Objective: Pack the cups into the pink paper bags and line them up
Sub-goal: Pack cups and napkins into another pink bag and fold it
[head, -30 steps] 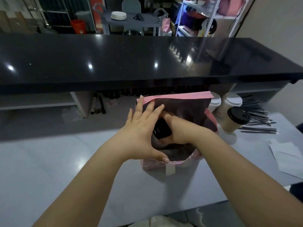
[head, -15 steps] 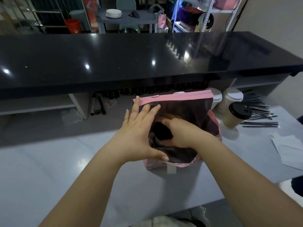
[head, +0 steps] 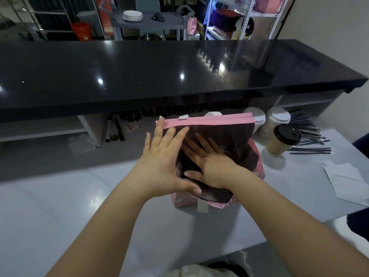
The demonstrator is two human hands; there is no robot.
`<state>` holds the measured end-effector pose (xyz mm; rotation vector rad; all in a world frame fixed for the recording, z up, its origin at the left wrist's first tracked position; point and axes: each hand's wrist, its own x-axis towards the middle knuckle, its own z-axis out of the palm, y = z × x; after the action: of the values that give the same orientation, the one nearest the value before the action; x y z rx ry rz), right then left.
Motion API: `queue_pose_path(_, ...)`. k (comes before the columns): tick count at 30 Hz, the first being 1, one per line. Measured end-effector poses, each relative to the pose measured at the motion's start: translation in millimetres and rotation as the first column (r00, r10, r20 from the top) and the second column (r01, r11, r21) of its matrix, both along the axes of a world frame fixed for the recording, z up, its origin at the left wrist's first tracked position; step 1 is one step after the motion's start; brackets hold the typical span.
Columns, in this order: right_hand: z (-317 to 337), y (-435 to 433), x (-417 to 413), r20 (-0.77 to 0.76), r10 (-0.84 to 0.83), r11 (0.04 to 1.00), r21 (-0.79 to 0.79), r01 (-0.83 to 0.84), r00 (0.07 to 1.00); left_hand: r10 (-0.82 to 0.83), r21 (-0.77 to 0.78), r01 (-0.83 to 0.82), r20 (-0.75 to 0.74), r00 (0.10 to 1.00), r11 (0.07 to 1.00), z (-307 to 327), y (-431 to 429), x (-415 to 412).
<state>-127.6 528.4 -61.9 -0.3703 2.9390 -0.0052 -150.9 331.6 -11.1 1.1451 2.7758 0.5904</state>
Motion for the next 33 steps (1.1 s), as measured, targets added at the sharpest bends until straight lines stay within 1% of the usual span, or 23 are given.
queue_pose_path(4, -4.1, -3.3, -3.6, 0.006, 0.029, 0.999, -0.037, -0.029, 1.0, -0.011, 0.032, 0.011, -0.026, 1.0, 0.999, -6.1, -0.5, 4.1)
queue_pose_path(8, -6.8, -2.5, -10.8, 0.058, 0.003, 0.996, -0.094, 0.002, 0.998, 0.003, 0.069, 0.002, -0.06, 0.998, 0.998, -8.9, 1.5, 3.1)
queue_pose_path(10, -7.8, -1.4, -13.2, 0.086, -0.004, 0.996, -0.09, 0.012, 0.996, 0.02, 0.072, -0.015, -0.082, 0.996, 0.997, -9.2, 4.1, 0.9)
queue_pose_path(13, -4.7, -1.9, -18.0, 0.134, -0.01, 0.999, -0.035, 0.015, 0.991, 0.07, 0.03, -0.067, -0.138, 0.988, 0.997, -8.9, 11.5, -3.3)
queue_pose_path(16, 9.1, 0.8, -23.5, 0.186, -0.022, 0.998, -0.051, 0.032, 0.982, 0.123, -0.013, -0.13, -0.247, 0.961, 0.991, -7.1, 17.6, -4.1)
queue_pose_path(20, 29.6, 10.9, -26.2, 0.219, -0.093, 0.986, -0.112, 0.12, 0.971, 0.204, 0.092, -0.184, -0.318, 0.926, 0.979, -2.9, 17.7, -3.3)
queue_pose_path(24, 34.3, 7.2, -18.0, 0.147, -0.061, 0.995, -0.067, 0.071, 0.987, 0.19, 0.069, -0.178, -0.28, 0.941, 0.982, -1.2, 14.7, 2.0)
queue_pose_path(28, 49.9, 15.6, -18.0, 0.074, -0.088, 0.989, -0.115, 0.097, 0.993, 0.155, 0.053, -0.147, -0.199, 0.968, 0.988, -1.1, 8.9, 11.6)
queue_pose_path(31, 58.7, 24.0, -16.6, 0.087, -0.131, 0.97, -0.196, 0.146, 0.988, 0.124, 0.036, -0.12, -0.12, 0.985, 0.992, 1.4, 6.2, 20.0)
queue_pose_path(33, 59.2, 20.5, -13.1, 0.106, -0.119, 0.954, -0.262, 0.143, 0.987, 0.112, 0.037, -0.109, -0.083, 0.99, 0.993, 5.5, 6.4, 24.9)
